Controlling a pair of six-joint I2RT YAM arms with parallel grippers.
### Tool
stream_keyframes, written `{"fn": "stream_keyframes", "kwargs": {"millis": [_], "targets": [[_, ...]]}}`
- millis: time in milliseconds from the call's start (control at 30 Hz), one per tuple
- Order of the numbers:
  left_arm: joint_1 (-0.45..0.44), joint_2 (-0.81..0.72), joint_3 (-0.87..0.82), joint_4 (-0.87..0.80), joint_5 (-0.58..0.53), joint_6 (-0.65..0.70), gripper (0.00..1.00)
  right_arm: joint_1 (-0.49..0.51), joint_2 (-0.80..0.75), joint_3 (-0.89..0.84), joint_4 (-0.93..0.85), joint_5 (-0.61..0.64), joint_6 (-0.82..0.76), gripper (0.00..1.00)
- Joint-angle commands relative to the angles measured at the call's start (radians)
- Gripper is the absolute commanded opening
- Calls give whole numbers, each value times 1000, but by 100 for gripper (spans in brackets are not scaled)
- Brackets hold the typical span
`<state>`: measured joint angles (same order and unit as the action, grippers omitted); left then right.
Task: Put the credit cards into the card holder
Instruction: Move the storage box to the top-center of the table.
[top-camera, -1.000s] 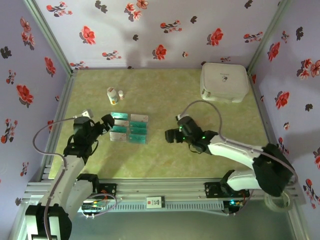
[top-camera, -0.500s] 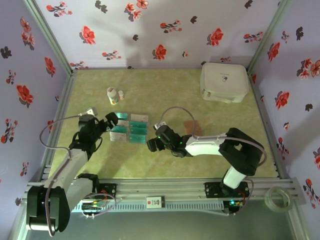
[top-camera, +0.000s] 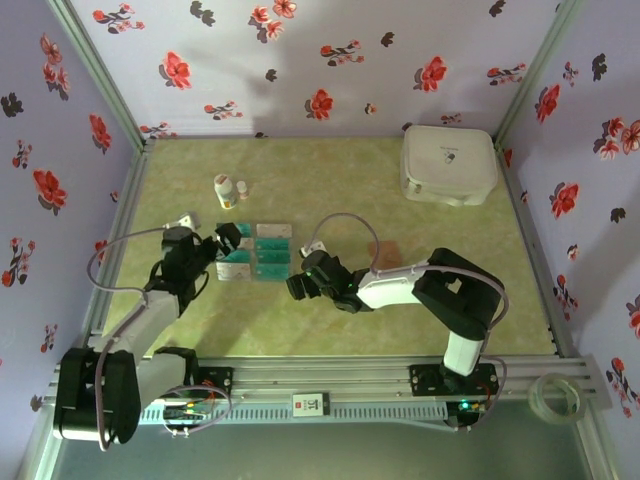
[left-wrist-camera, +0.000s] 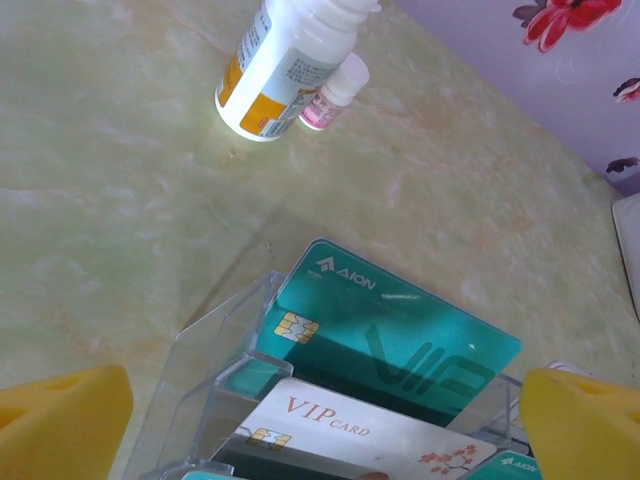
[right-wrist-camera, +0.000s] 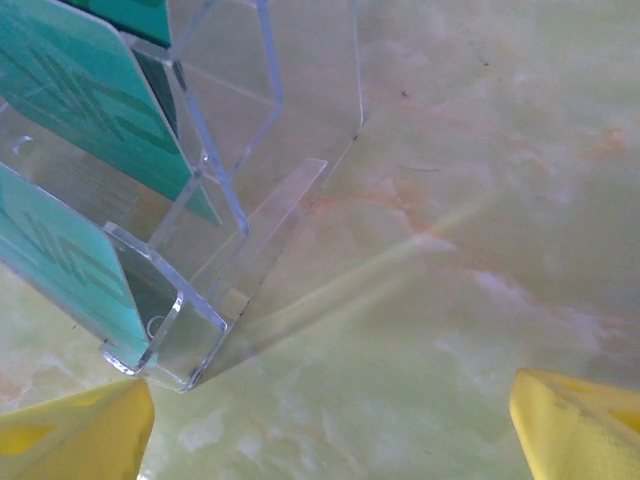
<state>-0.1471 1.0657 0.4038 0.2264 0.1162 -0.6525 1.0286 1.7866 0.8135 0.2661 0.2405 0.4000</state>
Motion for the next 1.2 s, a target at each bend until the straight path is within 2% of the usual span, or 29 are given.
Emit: {"fn": "stream_keyframes", "kwargs": {"millis": [0, 600, 867, 1167], "targets": [[-17, 33, 8, 59, 31, 8, 100, 8, 26, 31, 20, 83, -9, 92], [-114, 267, 126, 190, 43, 13, 100, -76, 26, 39, 18, 173, 31, 92], [-177, 419, 254, 226, 56, 15, 100, -168, 5, 45, -8, 206, 26, 92], [-244, 592, 413, 257, 62, 9, 100, -305, -2, 68, -45, 179, 17, 93]]}}
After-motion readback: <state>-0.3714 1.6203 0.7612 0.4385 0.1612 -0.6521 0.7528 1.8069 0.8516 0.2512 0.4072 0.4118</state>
